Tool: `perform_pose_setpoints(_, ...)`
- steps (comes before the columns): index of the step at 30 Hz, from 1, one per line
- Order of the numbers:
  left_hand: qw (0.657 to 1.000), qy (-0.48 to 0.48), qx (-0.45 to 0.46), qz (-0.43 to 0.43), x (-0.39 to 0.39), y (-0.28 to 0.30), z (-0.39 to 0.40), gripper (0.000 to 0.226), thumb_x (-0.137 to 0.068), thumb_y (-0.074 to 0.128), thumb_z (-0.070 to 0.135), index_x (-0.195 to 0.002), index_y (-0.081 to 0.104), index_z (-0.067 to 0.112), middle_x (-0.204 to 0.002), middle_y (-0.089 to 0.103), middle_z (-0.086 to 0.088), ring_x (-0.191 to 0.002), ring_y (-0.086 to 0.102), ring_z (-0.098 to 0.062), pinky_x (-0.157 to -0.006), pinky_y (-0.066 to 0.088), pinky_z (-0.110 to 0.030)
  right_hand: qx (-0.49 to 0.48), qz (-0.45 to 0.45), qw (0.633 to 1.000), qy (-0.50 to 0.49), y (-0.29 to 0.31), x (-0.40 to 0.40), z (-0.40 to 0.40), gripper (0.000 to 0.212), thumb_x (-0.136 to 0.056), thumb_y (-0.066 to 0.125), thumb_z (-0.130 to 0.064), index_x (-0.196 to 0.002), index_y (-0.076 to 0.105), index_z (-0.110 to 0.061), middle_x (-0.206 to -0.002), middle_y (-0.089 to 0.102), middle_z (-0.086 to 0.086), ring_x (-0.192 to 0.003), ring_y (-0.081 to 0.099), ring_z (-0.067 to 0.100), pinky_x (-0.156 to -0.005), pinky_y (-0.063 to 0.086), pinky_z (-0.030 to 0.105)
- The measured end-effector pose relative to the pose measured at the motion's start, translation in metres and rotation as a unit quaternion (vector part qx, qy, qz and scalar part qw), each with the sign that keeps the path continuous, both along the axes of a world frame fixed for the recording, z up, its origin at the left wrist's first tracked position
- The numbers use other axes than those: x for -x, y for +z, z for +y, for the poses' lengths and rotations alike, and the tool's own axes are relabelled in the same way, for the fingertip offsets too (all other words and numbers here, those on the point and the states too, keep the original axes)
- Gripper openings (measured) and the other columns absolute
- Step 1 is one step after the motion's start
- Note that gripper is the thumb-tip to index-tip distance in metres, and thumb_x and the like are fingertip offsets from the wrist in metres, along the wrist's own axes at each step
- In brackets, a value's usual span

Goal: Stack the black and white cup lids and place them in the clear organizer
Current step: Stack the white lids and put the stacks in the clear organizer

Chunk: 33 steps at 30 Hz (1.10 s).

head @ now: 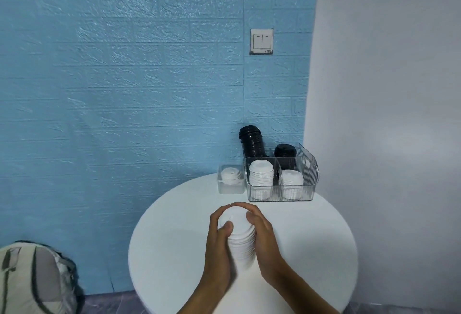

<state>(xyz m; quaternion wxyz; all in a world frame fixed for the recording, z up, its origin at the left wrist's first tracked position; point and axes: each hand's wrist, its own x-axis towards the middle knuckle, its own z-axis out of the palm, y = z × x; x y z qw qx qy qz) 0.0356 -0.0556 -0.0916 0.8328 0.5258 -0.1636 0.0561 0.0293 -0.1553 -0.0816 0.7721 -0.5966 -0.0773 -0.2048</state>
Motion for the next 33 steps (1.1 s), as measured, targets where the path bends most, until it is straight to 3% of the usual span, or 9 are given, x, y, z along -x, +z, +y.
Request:
perform_pose_setpoints(4,1.0,-0.002,0.003,0.008,-0.003,-0.002,-0.001,0.046,-0.074,0.069,0.041,-0.115,0.067,0.02,-0.124,0.068,-0.015,-0.12,0.062,-0.037,-0.108,0.043,-0.054,0.0,0.006,1.0,-0.016,-0.003,-0.004,0.001,0.038,-0.087,0.047,-0.023,-0.114,0.07,-0.009,-0.115,0.074,0.009,-0.111,0.069,0.022,-0.096,0.053,0.03)
perform_pose_setpoints(9,1.0,-0.008,0.002,0.022,-0.006,-0.004,0.0,0.056,-0.071,0.071,0.042,-0.12,0.063,0.017,-0.125,0.068,-0.015,-0.121,0.061,-0.04,-0.105,0.046,-0.05,0.012,0.023,0.999,-0.025,-0.001,-0.008,0.003,0.039,-0.086,0.046,-0.026,-0.112,0.07,-0.009,-0.109,0.075,0.006,-0.103,0.07,0.017,-0.087,0.052,0.023)
perform_pose_setpoints(15,0.999,-0.006,-0.042,0.033,-0.007,-0.001,0.001,0.062,-0.077,0.074,0.048,-0.131,0.058,0.022,-0.133,0.066,-0.012,-0.128,0.059,-0.035,-0.116,0.037,-0.06,0.017,0.068,0.997,-0.023,0.011,-0.014,-0.002,0.03,-0.104,0.041,-0.011,-0.108,0.07,-0.008,-0.103,0.076,0.005,-0.098,0.07,0.015,-0.081,0.052,0.019)
perform_pose_setpoints(20,0.997,-0.043,-0.056,0.03,-0.007,0.01,0.0,0.067,-0.08,0.075,0.048,-0.138,0.052,0.023,-0.136,0.065,-0.009,-0.13,0.059,-0.032,-0.117,0.038,-0.058,-0.004,0.09,0.996,-0.028,0.022,-0.016,-0.006,0.032,-0.105,0.047,-0.027,-0.104,0.074,-0.01,-0.107,0.076,0.012,-0.101,0.071,0.025,-0.092,0.054,0.035)
perform_pose_setpoints(23,0.996,-0.057,-0.07,0.025,-0.014,0.011,0.003,0.061,-0.087,0.069,0.047,-0.142,0.049,0.029,-0.137,0.064,-0.006,-0.128,0.061,-0.024,-0.113,0.045,-0.047,-0.013,0.093,0.995,-0.037,0.021,-0.021,-0.012,0.029,-0.103,0.051,-0.025,-0.106,0.073,-0.008,-0.111,0.075,0.011,-0.111,0.068,0.03,-0.1,0.049,0.039)
perform_pose_setpoints(25,0.996,-0.04,-0.074,0.024,-0.024,0.015,0.008,0.048,-0.098,0.063,0.038,-0.142,0.048,0.029,-0.131,0.065,-0.007,-0.116,0.067,-0.009,-0.097,0.051,-0.025,-0.013,0.092,0.995,-0.047,0.018,-0.025,-0.018,0.032,-0.105,0.049,-0.031,-0.111,0.073,-0.011,-0.114,0.075,0.007,-0.115,0.067,0.026,-0.105,0.048,0.039)
perform_pose_setpoints(27,0.996,-0.008,-0.088,0.021,-0.039,0.022,0.013,0.044,-0.1,0.055,0.038,-0.142,0.049,0.025,-0.127,0.064,-0.007,-0.103,0.067,0.001,-0.082,0.048,-0.01,-0.004,0.092,0.995,-0.04,0.015,-0.028,-0.023,0.039,-0.106,0.042,-0.041,-0.12,0.069,-0.016,-0.119,0.074,0.004,-0.117,0.067,0.02,-0.101,0.05,0.034)
perform_pose_setpoints(29,0.993,0.016,-0.115,0.016,-0.058,0.028,0.02,0.053,-0.093,0.057,0.05,-0.141,0.051,0.026,-0.131,0.061,-0.006,-0.108,0.062,-0.003,-0.087,0.047,-0.016,0.017,0.097,0.995,-0.032,0.012,-0.029,-0.029,0.04,-0.106,0.037,-0.043,-0.123,0.066,-0.02,-0.119,0.075,0.001,-0.114,0.068,0.014,-0.092,0.05,0.025)
perform_pose_setpoints(33,0.986,0.033,-0.164,0.021,-0.109,0.034,0.023,0.034,-0.1,0.056,0.04,-0.13,0.058,0.026,-0.129,0.063,-0.01,-0.11,0.058,-0.017,-0.089,0.044,-0.025,0.096,0.085,0.991,-0.038,0.005,-0.029,-0.036,0.033,-0.11,0.038,-0.011,-0.119,0.062,-0.03,-0.119,0.068,-0.014,-0.103,0.062,-0.013,-0.081,0.043,0.003)
